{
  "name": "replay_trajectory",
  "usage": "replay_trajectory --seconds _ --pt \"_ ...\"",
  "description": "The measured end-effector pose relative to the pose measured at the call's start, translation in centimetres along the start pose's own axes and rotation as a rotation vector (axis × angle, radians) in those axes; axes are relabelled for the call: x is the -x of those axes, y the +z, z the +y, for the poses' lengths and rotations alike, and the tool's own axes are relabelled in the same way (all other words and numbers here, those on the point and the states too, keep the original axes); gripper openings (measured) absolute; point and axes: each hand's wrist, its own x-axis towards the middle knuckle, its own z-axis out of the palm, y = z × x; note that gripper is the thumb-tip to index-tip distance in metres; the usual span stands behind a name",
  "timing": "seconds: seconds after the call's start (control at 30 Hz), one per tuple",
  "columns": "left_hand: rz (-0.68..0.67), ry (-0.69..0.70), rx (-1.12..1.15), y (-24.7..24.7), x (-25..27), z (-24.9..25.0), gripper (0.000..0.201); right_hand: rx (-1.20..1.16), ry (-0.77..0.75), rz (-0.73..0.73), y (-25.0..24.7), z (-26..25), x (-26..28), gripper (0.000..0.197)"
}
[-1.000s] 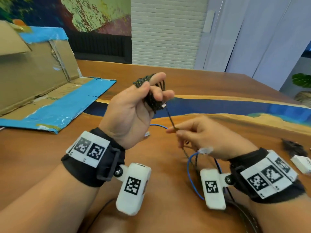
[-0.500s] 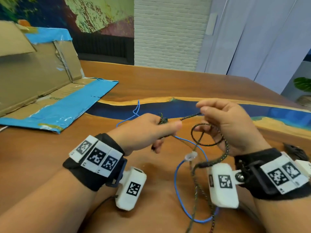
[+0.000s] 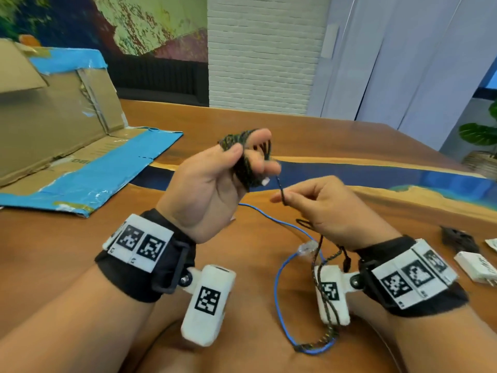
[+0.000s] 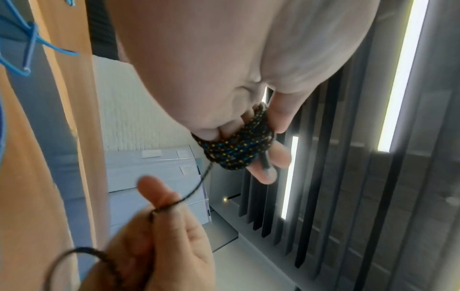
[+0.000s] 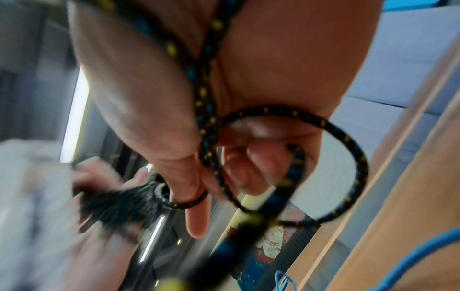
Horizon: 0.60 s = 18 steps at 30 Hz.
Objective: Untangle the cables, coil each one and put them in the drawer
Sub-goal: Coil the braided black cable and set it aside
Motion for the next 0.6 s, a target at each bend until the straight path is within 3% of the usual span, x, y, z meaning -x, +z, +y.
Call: replay_trajectory --seconds 0.1,0.2,0.23,0.27,0.33,0.47,0.6 --pt "0.099 0.035 -0.039 -0.6 -0.5 0.1 0.032 0.118 -0.078 -0.23 2.1 -1.4 0.5 0.024" --pt "0.186 -0.017 -0.431 -0.9 -0.7 -0.1 0.038 0.164 -0.197 -0.361 3.5 -2.0 0.8 0.021" --pt "0.172 -0.076 -0.596 -1.0 -0.5 -0.2 0.031 0.157 -0.216 -0.371 3.6 -2.1 0.9 0.02" --pt "0.122 -0.145 -0.722 -0.8 -0.3 -0.2 0.023 0.141 -0.228 -0.372 3.4 -2.1 0.9 0.017" --pt "0.022 -0.259 -0.868 -0.8 0.1 -0.6 0.026 0.059 -0.239 -0.371 2.4 -2.0 1.0 0.01" --pt "-0.145 -0.287 -1.019 -0.7 0.4 -0.2 0.053 -0.237 -0.218 -0.278 -0.5 -1.0 1.2 0.015" --pt "-0.189 -0.358 -1.162 -0.6 0.5 0.0 0.029 -0.343 -0.123 -0.141 -1.2 0.3 0.6 0.021"
